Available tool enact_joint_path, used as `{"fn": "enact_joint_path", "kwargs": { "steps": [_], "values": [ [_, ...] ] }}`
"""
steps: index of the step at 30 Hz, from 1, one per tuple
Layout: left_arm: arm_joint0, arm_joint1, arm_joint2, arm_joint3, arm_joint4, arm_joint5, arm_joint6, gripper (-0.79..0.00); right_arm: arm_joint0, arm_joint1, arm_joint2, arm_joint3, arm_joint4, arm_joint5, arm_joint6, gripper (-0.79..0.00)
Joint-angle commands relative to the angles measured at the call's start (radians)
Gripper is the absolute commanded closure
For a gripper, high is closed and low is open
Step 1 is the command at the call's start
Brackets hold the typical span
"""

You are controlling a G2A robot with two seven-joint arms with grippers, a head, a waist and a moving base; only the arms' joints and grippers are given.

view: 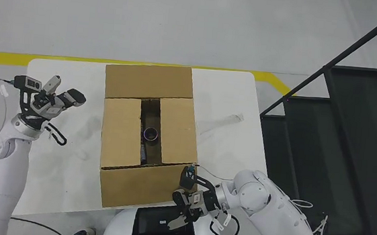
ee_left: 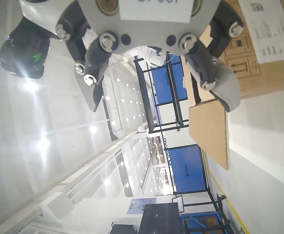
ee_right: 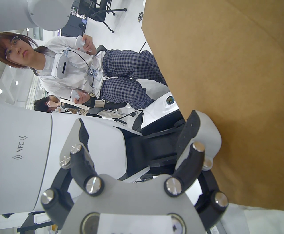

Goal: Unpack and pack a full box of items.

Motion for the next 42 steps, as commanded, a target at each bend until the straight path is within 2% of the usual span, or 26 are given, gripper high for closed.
{"fn": "enact_joint_path", "kwargs": {
  "steps": [1, 5, 28, 33, 42],
  "values": [
    [0.044, 0.005, -0.029, -0.024, -0.029, 0.003, -0.030, -0.785, 0.000, 0.000, 0.000, 0.000, 0.000, 0.000, 0.000, -0.785],
    [0.097, 0.009, -0.063, -0.033, -0.076, -0.018, -0.078, -0.785, 0.000, 0.000, 0.000, 0.000, 0.000, 0.000, 0.000, -0.785],
    [0.097, 0.009, -0.063, -0.033, -0.076, -0.018, -0.078, -0.785, -0.002, -0.001, -0.010, -0.005, -0.005, 0.013, -0.023, -0.785],
    [0.097, 0.009, -0.063, -0.033, -0.076, -0.018, -0.078, -0.785, 0.028, -0.001, -0.039, 0.004, 0.131, -0.020, 0.003, -0.785],
    [0.097, 0.009, -0.063, -0.033, -0.076, -0.018, -0.078, -0.785, 0.097, 0.005, -0.026, -0.059, 0.276, 0.072, 0.020, -0.785]
  ]
}}
